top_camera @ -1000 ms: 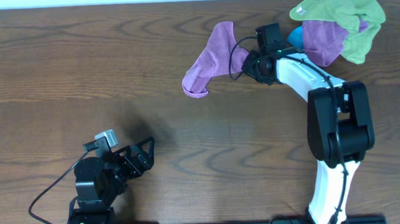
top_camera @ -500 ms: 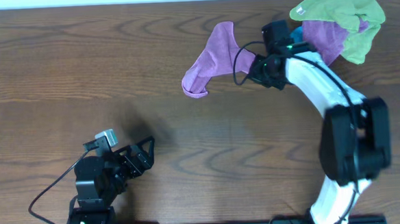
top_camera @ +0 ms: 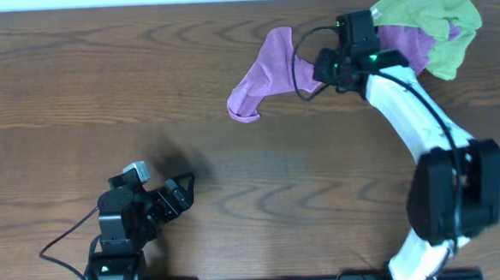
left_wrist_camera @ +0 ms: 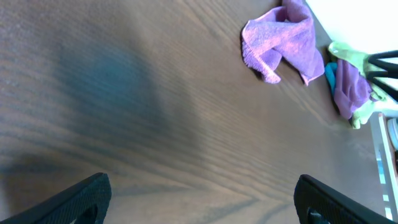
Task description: Fold the cloth
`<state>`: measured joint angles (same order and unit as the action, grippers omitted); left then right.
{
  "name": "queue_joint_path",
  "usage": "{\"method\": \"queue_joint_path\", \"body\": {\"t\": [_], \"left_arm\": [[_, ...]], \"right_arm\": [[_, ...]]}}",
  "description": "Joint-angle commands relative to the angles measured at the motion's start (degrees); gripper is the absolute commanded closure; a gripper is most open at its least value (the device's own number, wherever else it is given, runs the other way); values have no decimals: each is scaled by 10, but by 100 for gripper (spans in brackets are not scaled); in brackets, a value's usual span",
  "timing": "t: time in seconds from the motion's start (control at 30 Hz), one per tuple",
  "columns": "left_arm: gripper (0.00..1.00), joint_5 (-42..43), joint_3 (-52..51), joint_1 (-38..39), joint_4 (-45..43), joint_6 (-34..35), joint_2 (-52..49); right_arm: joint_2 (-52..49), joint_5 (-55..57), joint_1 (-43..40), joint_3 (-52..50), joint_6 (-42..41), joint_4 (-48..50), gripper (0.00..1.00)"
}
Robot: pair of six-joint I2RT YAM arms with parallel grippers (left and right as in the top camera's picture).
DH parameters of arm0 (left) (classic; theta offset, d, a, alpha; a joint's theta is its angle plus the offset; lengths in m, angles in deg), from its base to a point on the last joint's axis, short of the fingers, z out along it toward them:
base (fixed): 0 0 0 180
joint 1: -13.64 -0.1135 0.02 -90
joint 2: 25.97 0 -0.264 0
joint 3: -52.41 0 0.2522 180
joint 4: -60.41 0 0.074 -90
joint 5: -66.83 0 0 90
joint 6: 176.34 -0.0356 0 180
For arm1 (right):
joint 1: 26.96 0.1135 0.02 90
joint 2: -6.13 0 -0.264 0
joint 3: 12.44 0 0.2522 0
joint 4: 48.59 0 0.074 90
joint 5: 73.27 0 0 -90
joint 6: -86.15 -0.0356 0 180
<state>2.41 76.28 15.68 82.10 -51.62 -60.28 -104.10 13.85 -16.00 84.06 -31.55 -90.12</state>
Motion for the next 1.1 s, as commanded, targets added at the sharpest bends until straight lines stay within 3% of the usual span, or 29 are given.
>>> {"method": "queue_joint_path", "body": {"t": [0.0,0.43,1.07], "left_arm": [[5,9,14,2,-5,2,-1],[5,20,14,2,-7,2,-1],[5,25,14,2,-7,0,-1]], "right_arm": [[-45,-15,-2,-4,52,28,54],[-103,-19,-30,-4,225,94,45],[-137,-164,-56,-3,248,113,49]]}}
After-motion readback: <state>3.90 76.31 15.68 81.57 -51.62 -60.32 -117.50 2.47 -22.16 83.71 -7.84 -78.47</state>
